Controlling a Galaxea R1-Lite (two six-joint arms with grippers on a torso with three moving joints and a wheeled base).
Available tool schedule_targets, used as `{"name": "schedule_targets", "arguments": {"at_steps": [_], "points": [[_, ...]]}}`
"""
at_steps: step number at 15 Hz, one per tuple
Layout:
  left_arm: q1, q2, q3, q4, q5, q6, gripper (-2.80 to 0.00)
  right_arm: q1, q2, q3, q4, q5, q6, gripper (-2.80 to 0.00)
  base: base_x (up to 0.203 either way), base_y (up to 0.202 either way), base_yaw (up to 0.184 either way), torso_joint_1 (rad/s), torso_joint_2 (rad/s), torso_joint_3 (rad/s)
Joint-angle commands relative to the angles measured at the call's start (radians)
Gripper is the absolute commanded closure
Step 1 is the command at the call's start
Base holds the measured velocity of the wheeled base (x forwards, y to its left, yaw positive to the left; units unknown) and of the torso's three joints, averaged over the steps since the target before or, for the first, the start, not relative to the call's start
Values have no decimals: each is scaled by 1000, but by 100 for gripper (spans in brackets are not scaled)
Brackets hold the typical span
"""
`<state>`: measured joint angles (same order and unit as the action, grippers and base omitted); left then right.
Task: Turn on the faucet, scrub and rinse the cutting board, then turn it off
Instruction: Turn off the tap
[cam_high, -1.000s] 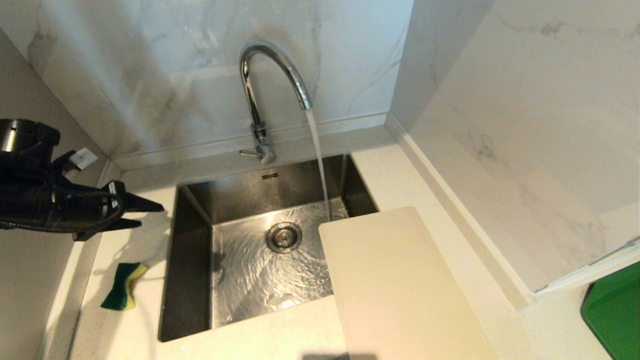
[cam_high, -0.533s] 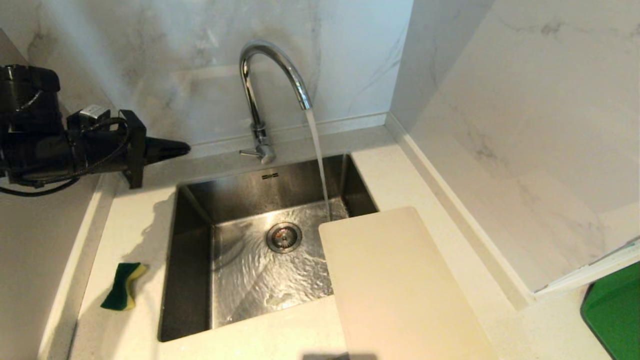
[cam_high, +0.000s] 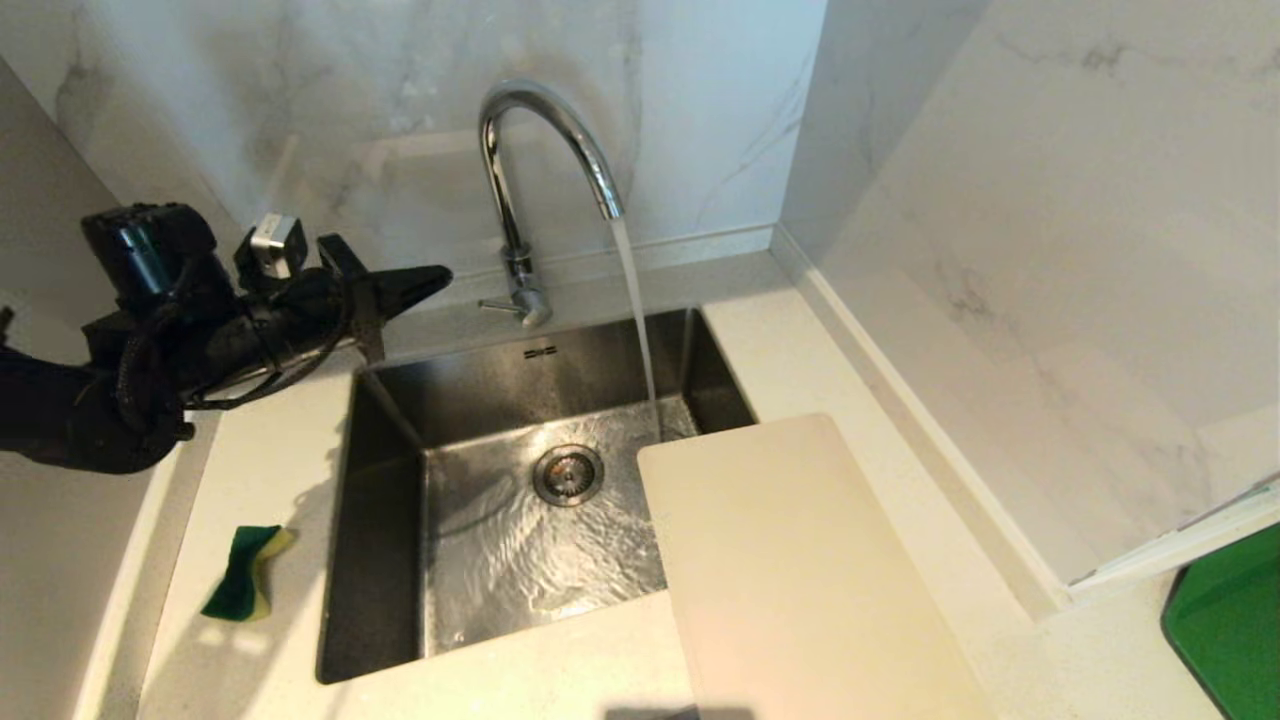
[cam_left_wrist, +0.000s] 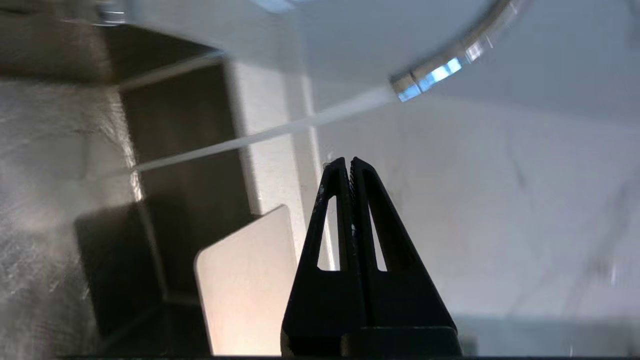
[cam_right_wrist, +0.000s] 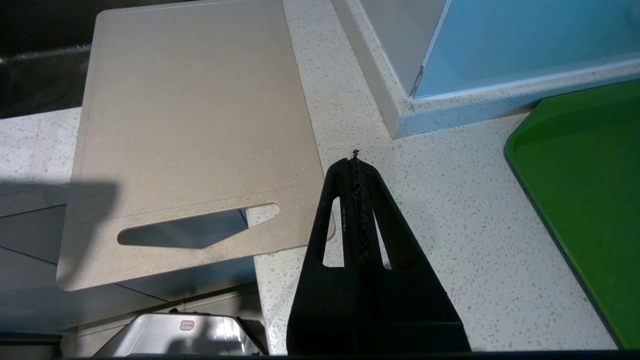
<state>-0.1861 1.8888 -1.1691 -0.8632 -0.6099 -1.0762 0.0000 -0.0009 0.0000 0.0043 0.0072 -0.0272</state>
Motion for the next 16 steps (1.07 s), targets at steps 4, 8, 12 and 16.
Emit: {"name": "schedule_targets", "arguments": {"at_steps": [4, 8, 12, 16], "points": [[-59, 123, -6, -87, -64, 208, 0, 0, 1, 0, 2, 0, 0, 0, 0, 0, 0, 0, 0, 0], [-72, 203, -49, -56, -39, 377, 0, 0, 1, 0, 0, 1, 0, 0, 0, 0, 0, 0, 0, 0], [-103, 274, -147, -54, 78, 452, 0, 0, 1, 0, 0, 1, 0, 0, 0, 0, 0, 0, 0, 0], [-131, 352, -280, -16, 193, 522, 0, 0, 1, 0, 0, 0, 0, 0, 0, 0, 0, 0, 0, 0]]}}
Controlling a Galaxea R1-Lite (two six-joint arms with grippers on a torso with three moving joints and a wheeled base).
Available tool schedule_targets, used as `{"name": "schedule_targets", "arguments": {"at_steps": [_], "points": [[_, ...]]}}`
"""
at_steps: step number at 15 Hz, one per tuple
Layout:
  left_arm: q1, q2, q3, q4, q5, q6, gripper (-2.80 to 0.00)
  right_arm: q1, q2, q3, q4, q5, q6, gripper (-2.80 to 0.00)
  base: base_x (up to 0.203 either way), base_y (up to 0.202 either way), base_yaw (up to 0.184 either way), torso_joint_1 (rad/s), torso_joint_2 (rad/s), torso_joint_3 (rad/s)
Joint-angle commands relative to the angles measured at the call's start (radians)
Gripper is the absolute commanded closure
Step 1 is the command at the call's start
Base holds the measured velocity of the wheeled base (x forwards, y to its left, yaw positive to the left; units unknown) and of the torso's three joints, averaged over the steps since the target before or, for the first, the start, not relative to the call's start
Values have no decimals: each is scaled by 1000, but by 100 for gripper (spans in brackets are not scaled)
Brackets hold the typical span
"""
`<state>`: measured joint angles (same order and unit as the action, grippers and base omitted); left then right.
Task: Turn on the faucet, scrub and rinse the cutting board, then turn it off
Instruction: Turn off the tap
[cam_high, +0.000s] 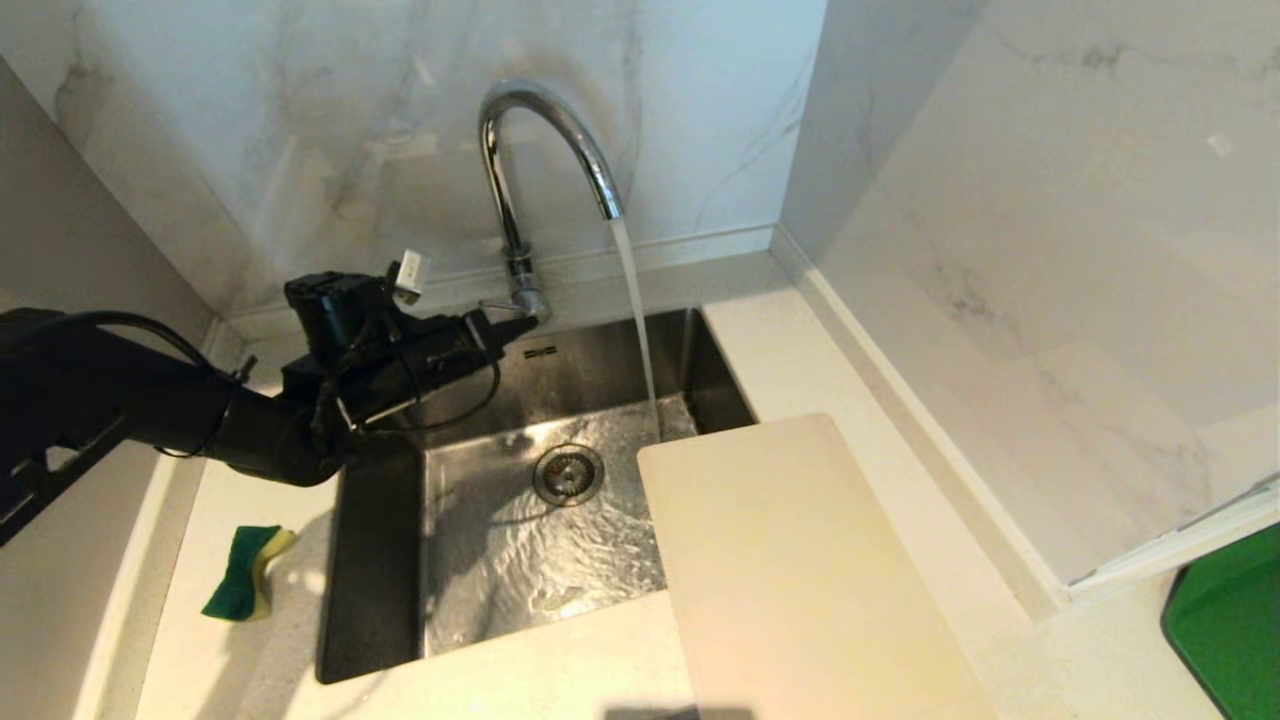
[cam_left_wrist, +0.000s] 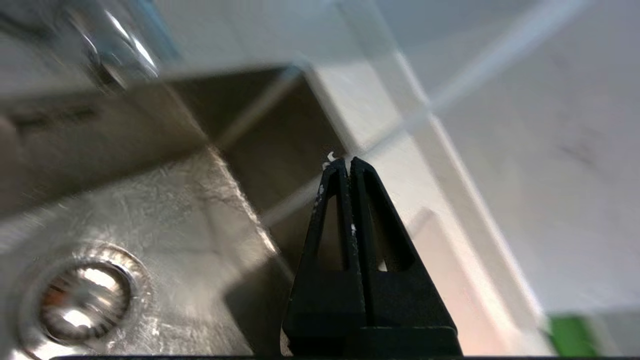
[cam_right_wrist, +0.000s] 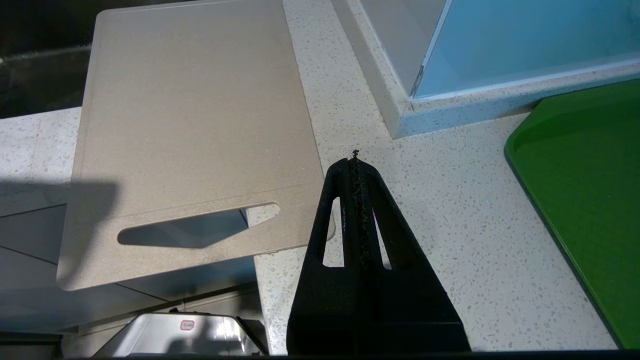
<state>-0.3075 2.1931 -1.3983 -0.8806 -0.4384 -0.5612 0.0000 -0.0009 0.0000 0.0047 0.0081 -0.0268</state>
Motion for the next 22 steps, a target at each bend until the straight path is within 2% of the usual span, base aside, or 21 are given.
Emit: {"name": "schedule_targets", "arguments": {"at_steps": [1, 4, 6, 9, 16, 22], "points": [[-13, 72, -90, 10, 43, 20, 0, 0, 1, 0, 0, 0, -1, 0, 0, 0, 0, 0, 0, 0], [-13, 122, -176, 46, 73, 53, 0, 0, 1, 0, 0, 0, -1, 0, 0, 0, 0, 0, 0, 0], [-12, 162, -237, 49, 120, 65, 0, 0, 1, 0, 0, 0, -1, 0, 0, 0, 0, 0, 0, 0], [-8, 209, -299, 49, 144, 101, 0, 0, 1, 0, 0, 0, -1, 0, 0, 0, 0, 0, 0, 0], [28, 247, -403, 83, 158, 109, 0, 0, 1, 0, 0, 0, -1, 0, 0, 0, 0, 0, 0, 0], [47, 267, -447, 97, 165, 109, 0, 0, 1, 0, 0, 1, -1, 0, 0, 0, 0, 0, 0, 0]]}}
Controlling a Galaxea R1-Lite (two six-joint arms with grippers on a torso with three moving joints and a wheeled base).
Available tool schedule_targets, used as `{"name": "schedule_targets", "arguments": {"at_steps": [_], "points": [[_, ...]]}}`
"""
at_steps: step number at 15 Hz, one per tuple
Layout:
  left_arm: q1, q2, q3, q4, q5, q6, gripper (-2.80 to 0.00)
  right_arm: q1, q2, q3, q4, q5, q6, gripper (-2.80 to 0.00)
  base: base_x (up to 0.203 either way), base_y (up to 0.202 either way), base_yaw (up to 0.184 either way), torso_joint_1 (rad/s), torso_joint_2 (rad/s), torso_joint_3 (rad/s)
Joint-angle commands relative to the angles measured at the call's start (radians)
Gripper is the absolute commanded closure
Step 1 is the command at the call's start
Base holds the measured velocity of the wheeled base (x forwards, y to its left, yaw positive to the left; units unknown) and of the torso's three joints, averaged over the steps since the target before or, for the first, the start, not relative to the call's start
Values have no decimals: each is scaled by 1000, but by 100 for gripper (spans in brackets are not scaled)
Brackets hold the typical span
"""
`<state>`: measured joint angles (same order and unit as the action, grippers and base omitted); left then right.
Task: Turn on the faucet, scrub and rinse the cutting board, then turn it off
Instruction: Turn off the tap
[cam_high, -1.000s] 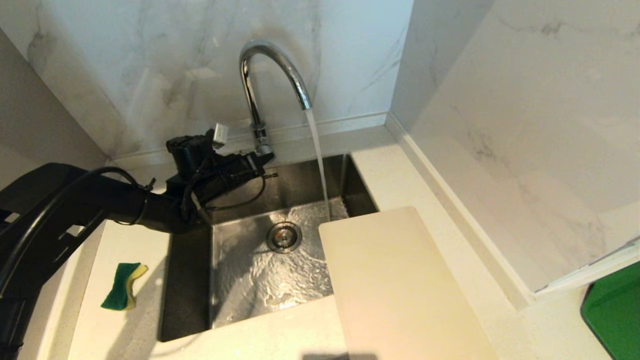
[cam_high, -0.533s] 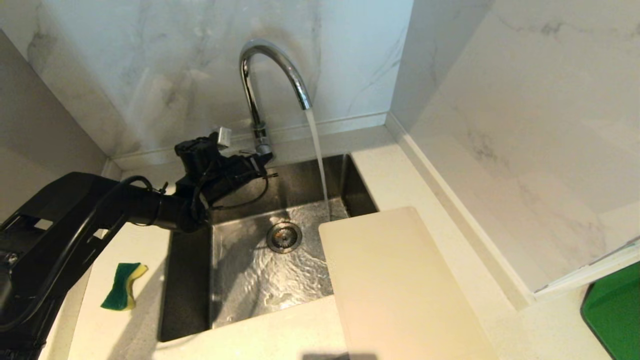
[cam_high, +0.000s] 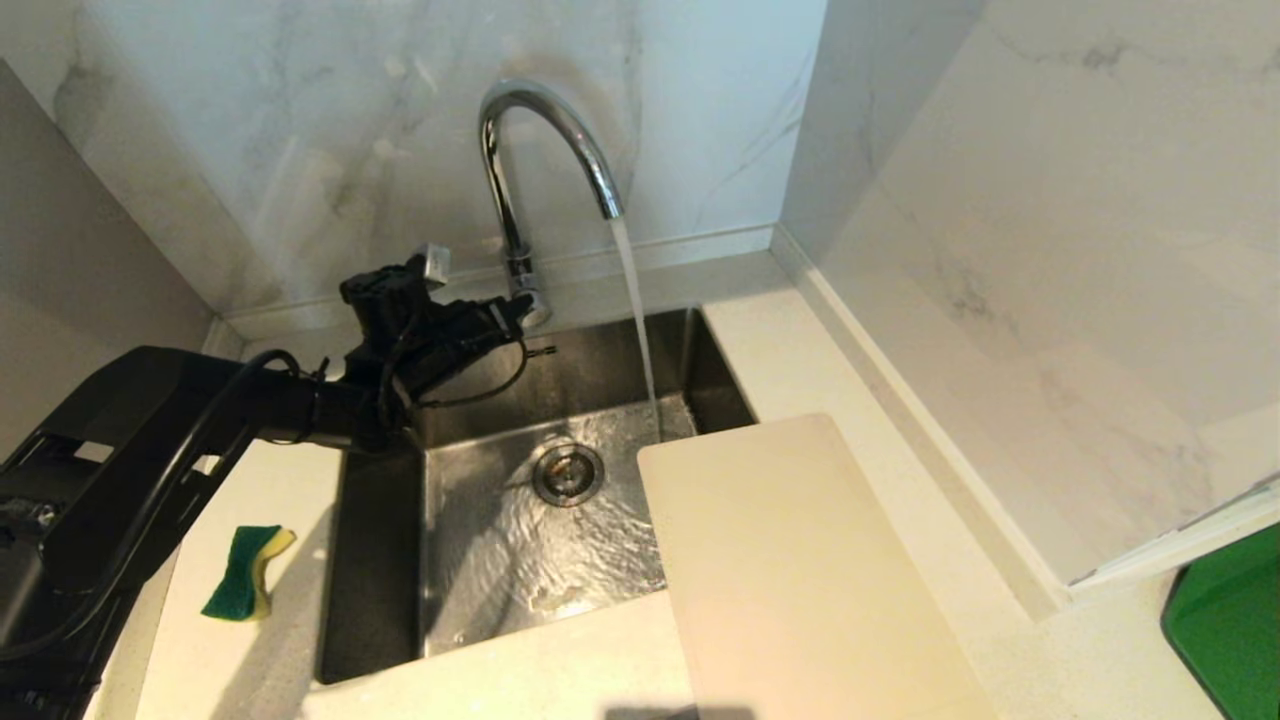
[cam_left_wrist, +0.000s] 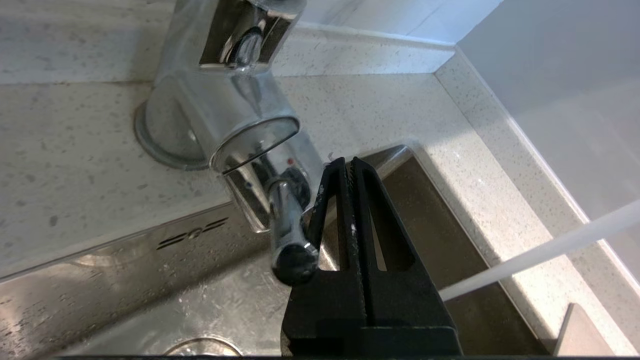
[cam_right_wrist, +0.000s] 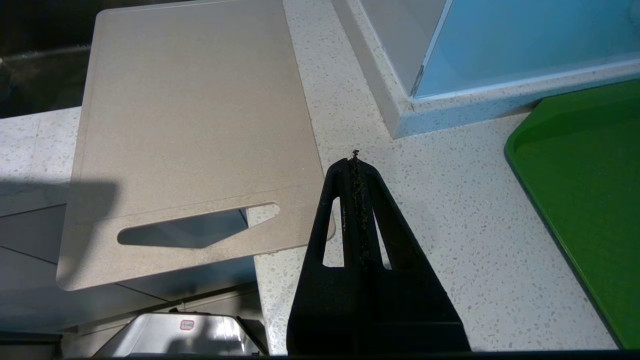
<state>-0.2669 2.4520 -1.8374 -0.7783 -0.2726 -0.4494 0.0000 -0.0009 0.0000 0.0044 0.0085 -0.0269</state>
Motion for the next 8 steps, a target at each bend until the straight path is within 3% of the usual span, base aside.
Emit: {"name": "schedule_targets", "arguments": {"at_steps": [1, 8], "points": [[15, 10, -23, 0, 0, -3, 0, 0, 1, 0, 2, 1, -2, 0, 0, 0, 0, 0, 0, 0], [69, 18, -79, 33, 0, -6, 0, 2, 1, -2, 5, 2, -4, 0, 0, 0, 0, 0, 0, 0]]}}
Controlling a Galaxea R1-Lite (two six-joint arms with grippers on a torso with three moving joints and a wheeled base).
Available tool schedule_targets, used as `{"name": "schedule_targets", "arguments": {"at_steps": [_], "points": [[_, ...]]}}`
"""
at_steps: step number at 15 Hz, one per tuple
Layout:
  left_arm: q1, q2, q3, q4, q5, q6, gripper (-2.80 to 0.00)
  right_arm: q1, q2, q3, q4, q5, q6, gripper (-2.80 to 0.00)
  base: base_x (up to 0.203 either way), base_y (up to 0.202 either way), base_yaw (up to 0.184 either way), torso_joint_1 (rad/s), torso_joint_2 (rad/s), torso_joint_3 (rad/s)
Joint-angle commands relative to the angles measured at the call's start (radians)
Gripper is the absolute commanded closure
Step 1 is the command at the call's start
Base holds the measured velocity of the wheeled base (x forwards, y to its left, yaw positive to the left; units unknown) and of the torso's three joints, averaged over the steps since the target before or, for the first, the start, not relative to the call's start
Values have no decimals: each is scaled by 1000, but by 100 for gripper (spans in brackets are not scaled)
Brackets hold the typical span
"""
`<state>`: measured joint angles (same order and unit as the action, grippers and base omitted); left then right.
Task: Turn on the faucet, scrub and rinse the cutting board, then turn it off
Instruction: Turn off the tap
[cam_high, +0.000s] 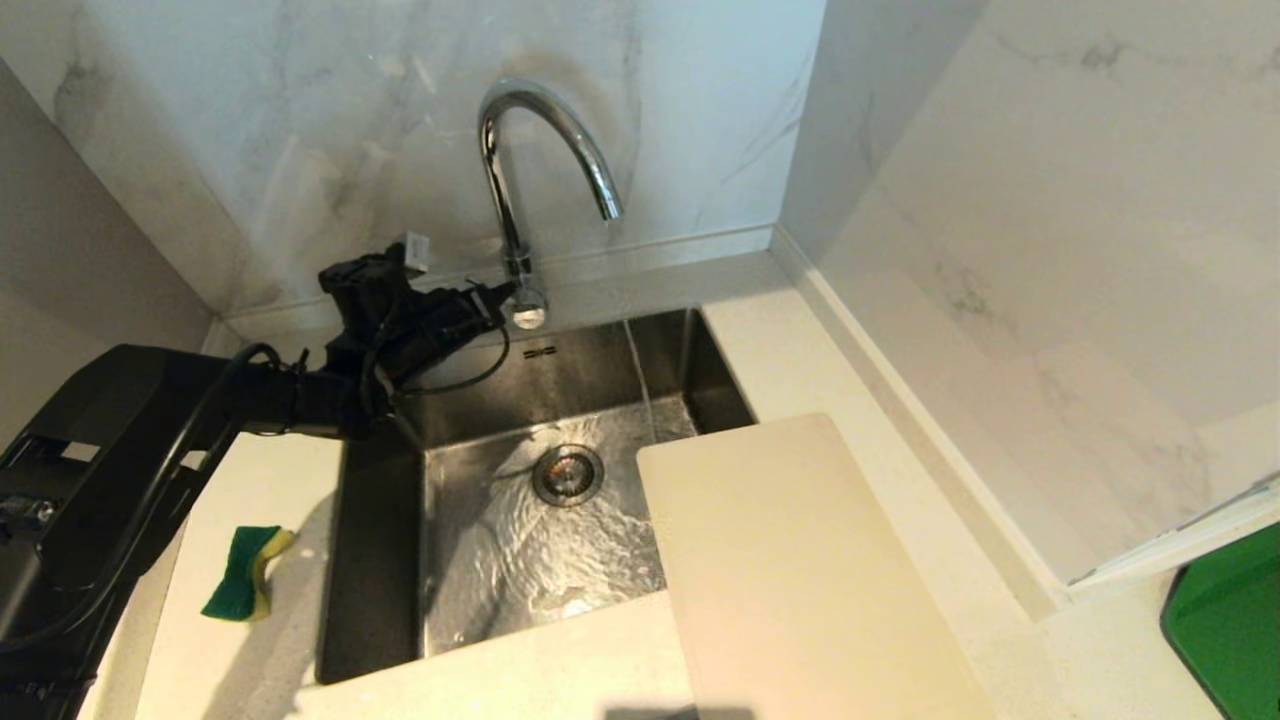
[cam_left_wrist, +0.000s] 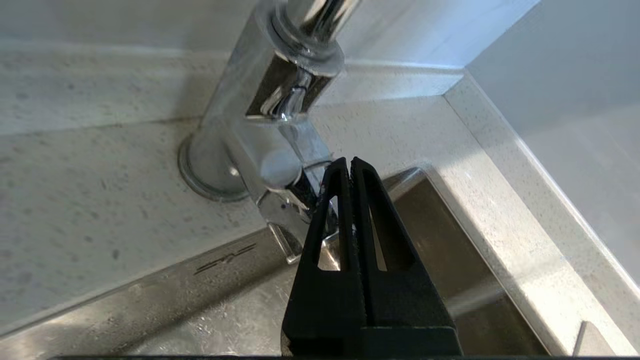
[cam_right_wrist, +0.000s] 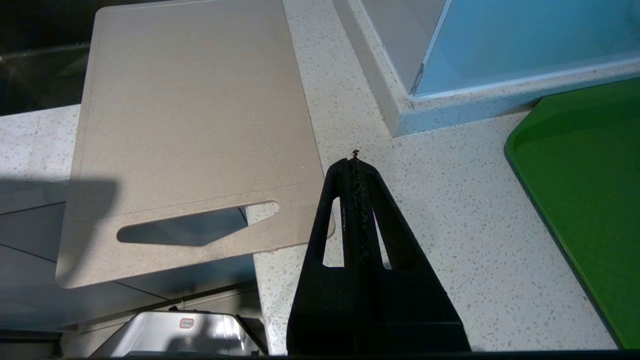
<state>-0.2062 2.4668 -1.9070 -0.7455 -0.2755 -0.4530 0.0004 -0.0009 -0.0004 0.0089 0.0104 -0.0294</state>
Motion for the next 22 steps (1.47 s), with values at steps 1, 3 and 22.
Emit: {"name": "schedule_targets", "arguments": {"at_steps": [1, 3, 22], "points": [[9, 4, -13, 0, 2, -6, 0, 1, 1, -1, 0, 0, -1, 0, 0, 0, 0, 0, 0, 0], [7, 4, -9, -1, 2, -6, 0, 0, 1, -1, 0, 0, -1, 0, 0, 0, 0, 0, 0, 0], [-75, -403, 722, -202, -6, 117, 0, 1, 1, 0, -4, 0, 0, 0, 0, 0, 0, 0, 0, 0]]}}
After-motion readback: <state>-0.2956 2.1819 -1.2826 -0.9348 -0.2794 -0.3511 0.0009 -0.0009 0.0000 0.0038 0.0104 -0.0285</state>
